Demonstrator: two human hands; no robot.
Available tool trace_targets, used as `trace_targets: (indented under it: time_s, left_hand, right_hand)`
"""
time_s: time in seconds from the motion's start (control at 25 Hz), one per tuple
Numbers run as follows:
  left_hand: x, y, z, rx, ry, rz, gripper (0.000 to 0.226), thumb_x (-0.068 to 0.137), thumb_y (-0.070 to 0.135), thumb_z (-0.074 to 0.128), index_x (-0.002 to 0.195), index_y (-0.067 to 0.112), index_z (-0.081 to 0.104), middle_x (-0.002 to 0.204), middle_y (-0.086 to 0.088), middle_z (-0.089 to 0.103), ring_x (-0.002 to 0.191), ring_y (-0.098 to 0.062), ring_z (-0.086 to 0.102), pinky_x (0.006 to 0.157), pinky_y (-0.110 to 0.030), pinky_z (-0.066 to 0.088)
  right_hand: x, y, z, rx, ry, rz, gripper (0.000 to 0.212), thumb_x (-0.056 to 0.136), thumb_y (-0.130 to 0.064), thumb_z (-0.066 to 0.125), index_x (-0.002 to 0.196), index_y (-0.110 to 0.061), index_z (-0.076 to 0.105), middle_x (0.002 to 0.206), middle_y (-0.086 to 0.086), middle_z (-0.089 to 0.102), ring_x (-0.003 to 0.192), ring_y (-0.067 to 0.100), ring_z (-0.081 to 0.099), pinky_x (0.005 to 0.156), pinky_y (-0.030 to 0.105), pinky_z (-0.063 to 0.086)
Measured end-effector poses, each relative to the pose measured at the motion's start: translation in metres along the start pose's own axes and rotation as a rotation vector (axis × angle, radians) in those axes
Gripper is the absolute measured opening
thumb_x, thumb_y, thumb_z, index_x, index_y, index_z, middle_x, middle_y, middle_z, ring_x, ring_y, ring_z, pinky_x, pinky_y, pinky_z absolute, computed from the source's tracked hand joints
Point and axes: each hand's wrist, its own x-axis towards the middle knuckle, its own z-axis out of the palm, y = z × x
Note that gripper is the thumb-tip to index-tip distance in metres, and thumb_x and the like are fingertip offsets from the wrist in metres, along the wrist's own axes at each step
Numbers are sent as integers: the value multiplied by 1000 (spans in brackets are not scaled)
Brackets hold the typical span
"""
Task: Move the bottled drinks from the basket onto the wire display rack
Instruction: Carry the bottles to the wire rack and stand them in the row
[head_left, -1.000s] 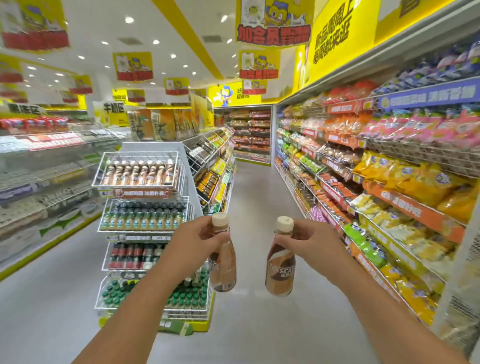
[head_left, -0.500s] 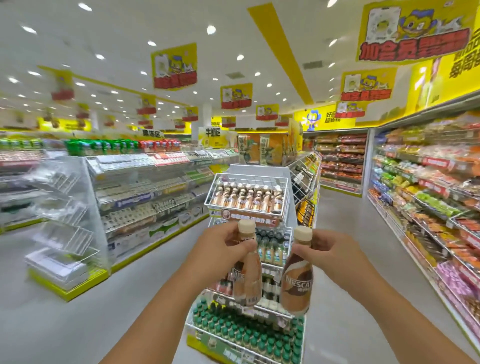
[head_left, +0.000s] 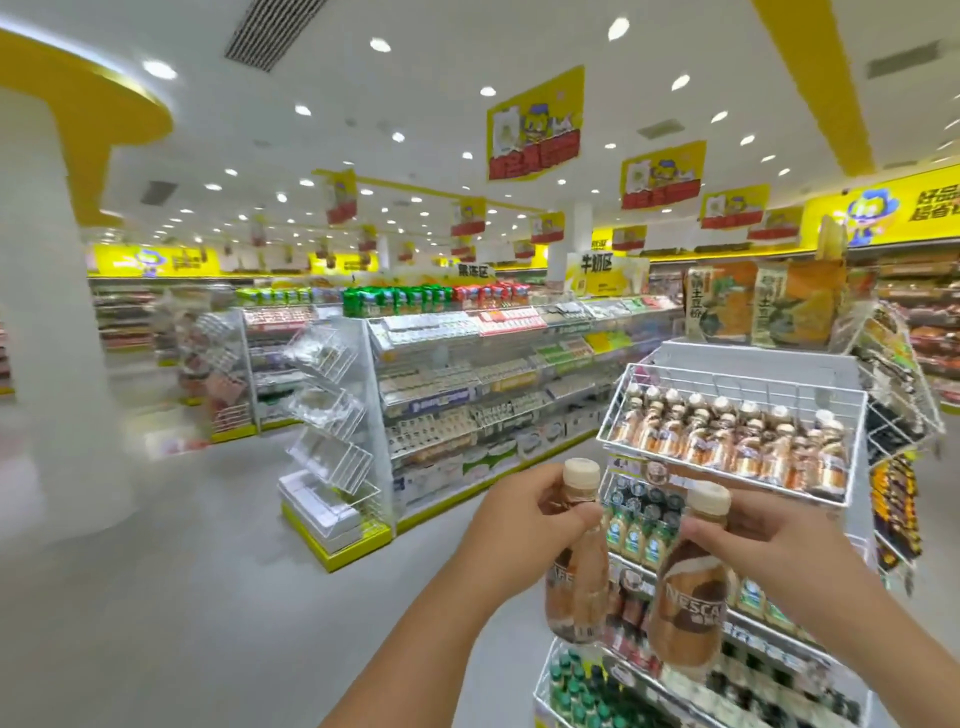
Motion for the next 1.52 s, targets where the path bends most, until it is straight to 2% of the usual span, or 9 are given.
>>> trace_targets:
  time_s: [0.36, 0.52, 0.68, 0.8, 0.88, 1.04, 1.12, 1.2, 1.52]
  left_hand:
    - [184, -48, 102, -10, -13, -40, 23, 88, 28, 79, 105, 42, 73, 101, 24, 76, 96, 3, 71, 93, -38, 59]
    - [285, -47, 157, -28, -56, 23, 18, 89, 27, 78, 102, 40, 73, 97, 25, 76, 91, 6, 70, 88, -30, 59]
    - [366, -57, 206, -54, -118, 68, 19, 88, 31, 80, 106, 33, 75, 97, 21, 77, 92, 2, 72, 86, -31, 59]
    - [422, -71, 243, -65, -177, 108, 27, 86, 36, 80, 112, 29, 75, 98, 21, 77, 93, 3, 71, 88, -32, 59]
    - [458, -82, 263, -59, -223, 142, 20, 87, 37, 79, 106, 31, 75, 96, 22, 77, 92, 3, 71, 87, -32, 59]
    - [526, -102, 294, -93, -327, 199, 21, 85, 44, 79, 104, 36, 75, 98, 24, 76, 93, 6, 69, 85, -27, 56]
    - [552, -105, 302, -121, -384, 222, 12, 87, 34, 80, 93, 42, 73, 90, 28, 75, 86, 8, 69, 78, -21, 52]
    - [572, -107, 311, -138, -436, 241, 12, 88, 31, 80, 91, 40, 73, 89, 24, 77, 84, 5, 72, 80, -23, 55]
    - [611, -108, 349, -186, -492, 241, 6, 88, 32, 79, 92, 33, 75, 87, 20, 77, 78, 2, 72, 74, -26, 57]
  right_hand:
    - [170, 113, -59, -27, 4, 9, 6, 85, -31, 81, 89, -26, 80, 87, -11, 79, 81, 6, 74, 77, 29, 60]
    - [241, 149, -107, -71, 54, 45, 12, 85, -32, 81, 74, -34, 76, 76, -17, 76, 68, -3, 68, 61, 16, 49]
    - [300, 184, -137, -94, 131, 61, 23, 84, -32, 83, 63, -36, 74, 65, -17, 71, 59, -4, 62, 57, 13, 44]
    - [343, 210, -147, -125, 205, 94, 21, 81, -41, 84, 73, -24, 75, 74, -6, 75, 72, 12, 71, 64, 29, 55]
    - [369, 224, -150, -169, 246, 114, 37, 78, -50, 82, 80, -14, 74, 81, 3, 76, 80, 21, 73, 72, 38, 56]
    - [411, 243, -150, -179, 346, 165, 28, 84, -38, 82, 69, -17, 71, 71, -4, 75, 64, 5, 68, 59, 16, 45]
    - [431, 251, -147, -210, 403, 188, 28, 83, -40, 83, 78, -14, 75, 80, 0, 78, 74, 16, 72, 67, 26, 50]
    - [447, 258, -145, -208, 436, 208, 25, 83, -41, 82, 88, -16, 79, 86, -2, 79, 80, 15, 75, 79, 35, 57]
    - [475, 274, -159, -215, 455, 281, 19, 85, -36, 82, 97, -21, 81, 89, -7, 81, 86, 12, 78, 92, 45, 59]
